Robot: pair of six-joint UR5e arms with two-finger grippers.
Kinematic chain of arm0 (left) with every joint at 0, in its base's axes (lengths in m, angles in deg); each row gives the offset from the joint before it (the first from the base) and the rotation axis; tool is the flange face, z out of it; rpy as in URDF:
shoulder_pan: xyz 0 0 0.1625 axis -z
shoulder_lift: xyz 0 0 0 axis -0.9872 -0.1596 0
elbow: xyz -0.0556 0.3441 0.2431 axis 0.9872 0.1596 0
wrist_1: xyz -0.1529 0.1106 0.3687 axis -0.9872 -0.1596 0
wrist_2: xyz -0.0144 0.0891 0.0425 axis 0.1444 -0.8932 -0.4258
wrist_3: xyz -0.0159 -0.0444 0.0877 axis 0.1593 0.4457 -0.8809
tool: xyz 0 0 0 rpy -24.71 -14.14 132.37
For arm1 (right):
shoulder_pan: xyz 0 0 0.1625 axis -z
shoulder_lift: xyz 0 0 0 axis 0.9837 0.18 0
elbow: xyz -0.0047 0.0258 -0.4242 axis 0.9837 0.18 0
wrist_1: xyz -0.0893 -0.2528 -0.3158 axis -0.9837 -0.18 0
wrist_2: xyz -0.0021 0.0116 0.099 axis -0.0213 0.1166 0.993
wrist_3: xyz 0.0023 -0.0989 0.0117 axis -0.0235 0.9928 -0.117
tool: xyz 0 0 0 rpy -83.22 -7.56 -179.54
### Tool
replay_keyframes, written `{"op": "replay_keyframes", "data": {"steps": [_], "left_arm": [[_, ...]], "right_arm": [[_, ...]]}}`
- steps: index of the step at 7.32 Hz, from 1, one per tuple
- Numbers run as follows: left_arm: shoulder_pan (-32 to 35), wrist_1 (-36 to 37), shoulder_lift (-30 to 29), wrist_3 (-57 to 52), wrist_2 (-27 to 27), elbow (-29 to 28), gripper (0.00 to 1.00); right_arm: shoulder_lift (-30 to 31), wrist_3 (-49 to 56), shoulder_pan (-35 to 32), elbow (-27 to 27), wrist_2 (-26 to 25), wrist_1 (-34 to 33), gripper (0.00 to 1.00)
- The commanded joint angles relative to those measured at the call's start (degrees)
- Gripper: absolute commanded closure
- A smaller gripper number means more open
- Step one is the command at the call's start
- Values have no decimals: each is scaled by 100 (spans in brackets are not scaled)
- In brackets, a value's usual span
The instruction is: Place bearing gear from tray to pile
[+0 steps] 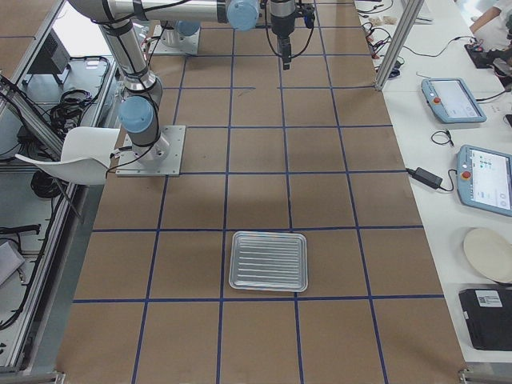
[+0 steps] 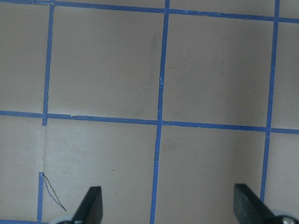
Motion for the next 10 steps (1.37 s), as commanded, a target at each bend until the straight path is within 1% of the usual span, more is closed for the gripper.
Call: {"op": "replay_keyframes", "data": {"steps": [1,2,3,4,5,6,7,8,9,10], "left_arm": [[-75,-7,-68,-17,-29,10,100],[-75,-8,-77,-17,-29,10,100],[-75,-60,-77,-17,-29,18,62],[-75,-69,-68,-17,-38,62,36],[-75,-78,-50,-17,-38,62,5],[-67,-121,-16,-17,-160,-7,0],[38,-435,107,44,-204,-225,0],[291,-856,212,62,-65,-576,0],[781,-1173,413,184,-3,-858,0],[1273,-1533,685,541,50,-1052,0]], "right_arm": [[17,-248,-3,16,-2,25,0],[17,-257,-3,42,-20,43,0],[34,-258,-3,7,-3,43,0],[34,-258,-3,7,-2,43,0],[34,-258,-3,7,-11,52,0],[34,-258,-3,7,-11,52,0],[34,-258,-3,7,-11,52,0],[25,-258,-3,-2,-11,60,0],[25,-249,6,-2,-20,61,0],[25,-249,6,-2,-20,69,0]]}}
